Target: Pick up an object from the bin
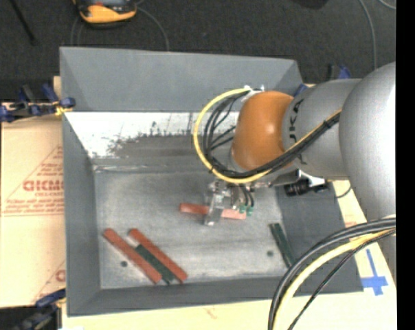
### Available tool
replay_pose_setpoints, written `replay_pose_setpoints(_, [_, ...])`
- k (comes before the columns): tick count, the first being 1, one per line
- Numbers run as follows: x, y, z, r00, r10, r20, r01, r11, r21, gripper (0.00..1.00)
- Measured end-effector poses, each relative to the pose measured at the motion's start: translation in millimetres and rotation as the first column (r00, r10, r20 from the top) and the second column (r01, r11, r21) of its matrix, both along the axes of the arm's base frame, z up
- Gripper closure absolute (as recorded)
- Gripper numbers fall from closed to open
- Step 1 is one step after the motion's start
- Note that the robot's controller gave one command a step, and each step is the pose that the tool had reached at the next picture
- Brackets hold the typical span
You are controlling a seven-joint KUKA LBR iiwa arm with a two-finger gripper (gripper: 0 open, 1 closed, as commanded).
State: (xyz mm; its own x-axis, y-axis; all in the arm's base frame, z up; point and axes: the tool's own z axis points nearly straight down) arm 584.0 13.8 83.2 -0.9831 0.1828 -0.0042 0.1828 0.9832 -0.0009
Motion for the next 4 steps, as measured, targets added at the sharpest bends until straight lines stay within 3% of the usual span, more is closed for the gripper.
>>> replay_pose_setpoints(1, [0.0, 0.1, 0.0, 1.0, 0.0, 0.0, 0.0, 1.0, 0.0, 1.0])
replay_pose_setpoints(2, [4.7, -25.6, 104.5, 0.999, -0.046, 0.0, 0.046, 0.999, 0.001, 1.0])
replay_pose_setpoints(3, [4.7, -25.6, 104.5, 0.999, -0.046, 0.0, 0.046, 0.999, 0.001, 1.0])
replay_pose_setpoints(4, [-9.3, -35.2, 95.6, 0.998, -0.059, 0.0, 0.059, 0.998, 0.001, 1.0])
